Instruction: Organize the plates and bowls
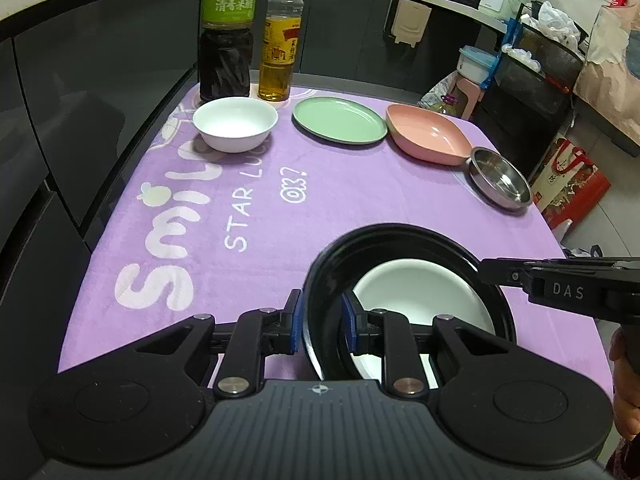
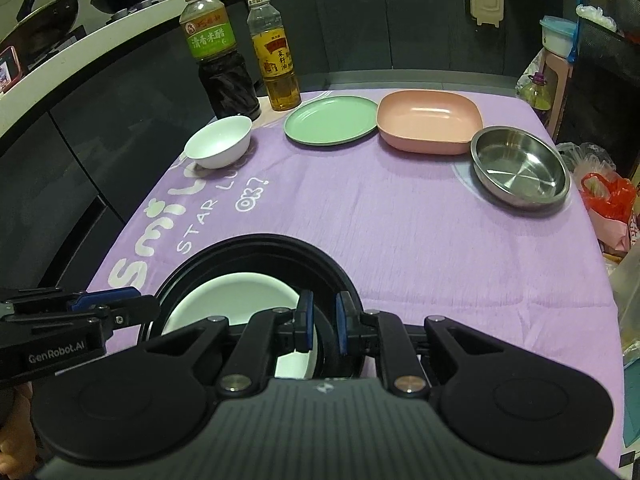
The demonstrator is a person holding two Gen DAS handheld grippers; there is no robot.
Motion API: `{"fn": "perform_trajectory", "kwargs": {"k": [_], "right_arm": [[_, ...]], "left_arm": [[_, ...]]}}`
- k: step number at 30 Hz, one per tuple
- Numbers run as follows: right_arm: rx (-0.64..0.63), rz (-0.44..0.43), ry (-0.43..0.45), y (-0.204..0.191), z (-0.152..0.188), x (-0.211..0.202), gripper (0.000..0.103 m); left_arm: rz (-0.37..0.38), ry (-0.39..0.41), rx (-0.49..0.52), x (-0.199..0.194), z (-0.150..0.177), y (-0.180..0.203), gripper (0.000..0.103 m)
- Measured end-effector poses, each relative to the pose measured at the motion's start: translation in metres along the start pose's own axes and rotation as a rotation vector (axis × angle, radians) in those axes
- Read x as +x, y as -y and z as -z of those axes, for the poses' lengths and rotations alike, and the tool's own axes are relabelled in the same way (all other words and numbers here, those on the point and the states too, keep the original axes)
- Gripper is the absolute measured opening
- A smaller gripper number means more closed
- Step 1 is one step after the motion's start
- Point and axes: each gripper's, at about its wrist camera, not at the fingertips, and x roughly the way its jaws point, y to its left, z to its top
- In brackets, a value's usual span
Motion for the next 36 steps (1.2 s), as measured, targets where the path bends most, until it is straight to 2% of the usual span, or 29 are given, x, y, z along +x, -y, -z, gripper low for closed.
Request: {"fn": "perform_trajectory", "kwargs": {"k": [5,9,13,23,26,29,36], "right_arm": [[-0.011,0.004,-0.001,-0.002,-0.008,0.005,0.014],[-0.02,0.0,-0.001,-0.003,-0.017,0.01,0.02],[-0.038,0.016,0.004,-0.007,-0.028,0.017,0.021],[-0.081,0.003,-0.011,-0.022,-0.078,0.054,0.021],[-0.079,-0.022,-0.023,-0.025,-0.096,0.069,0.023],[-0.061,-0.038,-0.03,-0.027,-0.114,0.083,0.034],[-0.075,-0.058,-0.025,-0.039,-0.141,0.114,0.035]], "left_arm": [[-0.009,0.01,-0.027,0.005,-0.009,-0.008,0.019],[-0.029,0.017,-0.06,0.013,-0.021,-0.019,0.019],[-0.063,0.028,-0.115,0.023,-0.038,-0.036,0.019],[-0.15,0.033,-0.219,0.06,-0.085,-0.082,0.02],[-0.153,0.027,-0.23,0.072,-0.096,-0.091,0.02],[-0.142,0.037,-0.236,0.085,-0.109,-0.103,0.02],[-0.117,0.046,-0.305,0.108,-0.133,-0.131,0.02]]}}
